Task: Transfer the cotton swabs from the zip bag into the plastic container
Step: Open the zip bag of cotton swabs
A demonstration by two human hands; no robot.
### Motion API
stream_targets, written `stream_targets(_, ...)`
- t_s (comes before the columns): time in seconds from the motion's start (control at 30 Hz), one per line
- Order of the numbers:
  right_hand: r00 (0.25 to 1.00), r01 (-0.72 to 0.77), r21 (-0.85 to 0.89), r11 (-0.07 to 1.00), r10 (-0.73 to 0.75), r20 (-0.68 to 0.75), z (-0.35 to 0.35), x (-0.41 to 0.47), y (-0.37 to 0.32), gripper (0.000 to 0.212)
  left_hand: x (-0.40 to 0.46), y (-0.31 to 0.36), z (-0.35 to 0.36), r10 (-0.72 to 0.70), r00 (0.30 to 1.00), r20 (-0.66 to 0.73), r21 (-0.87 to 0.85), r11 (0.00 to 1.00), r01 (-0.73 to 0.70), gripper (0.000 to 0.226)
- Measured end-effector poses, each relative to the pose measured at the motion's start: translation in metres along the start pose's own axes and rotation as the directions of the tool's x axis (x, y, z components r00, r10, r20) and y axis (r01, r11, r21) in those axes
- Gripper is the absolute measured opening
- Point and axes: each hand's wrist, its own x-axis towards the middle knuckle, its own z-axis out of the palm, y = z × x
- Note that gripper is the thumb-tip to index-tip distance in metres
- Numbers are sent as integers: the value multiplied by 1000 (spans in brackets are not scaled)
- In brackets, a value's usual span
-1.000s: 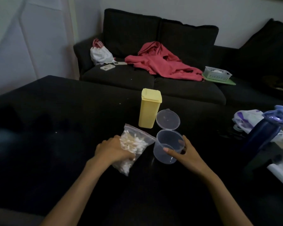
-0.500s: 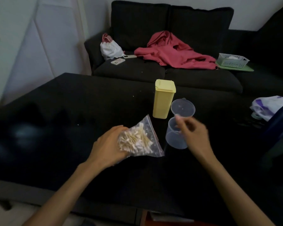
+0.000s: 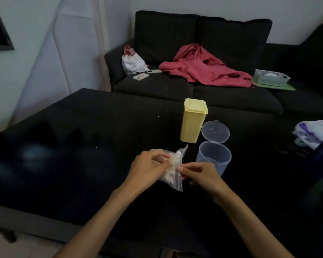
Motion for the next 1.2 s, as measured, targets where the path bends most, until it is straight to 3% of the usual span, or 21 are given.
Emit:
stream_targets(0.2,998,8,-2,1000,-8,55,2,-5,2,5,4,3,14,-104,989,103,47,994,99,11)
stream_targets(0.37,995,-55,57,997,50,92,2,-9,9,2,6,2,15,-147,962,228,-109,978,176,14)
stream_targets(0.53,965,-241,232,942,207,164,0,-10,10,6,8,-1,16,-119,981,151,-7,992,122,12)
stream_targets(0.6,955,-288,333,898,247,161,-2,-9,10,7,11,-3,14,-117,991,65,128,986,108,10)
stream_targets(0.7,962,-272,364,891,238,135,-5,-11,10,7,8,2,14,-105,994,4,255,962,101,12)
stream_targets(0.9,959,-278,431,858,276,69,-5,-14,9,13,1,11,24,-7,997,-75,317,948,30,11)
stream_targets(1.03,970,-235,453,860,238,52,-10,-12,5,18,-3,21,21,83,997,-6,253,964,-79,17)
stream_targets(1.2,970,-227,418,880,240,21,-12,-10,6,18,-5,22,24,72,993,96,353,930,-102,21)
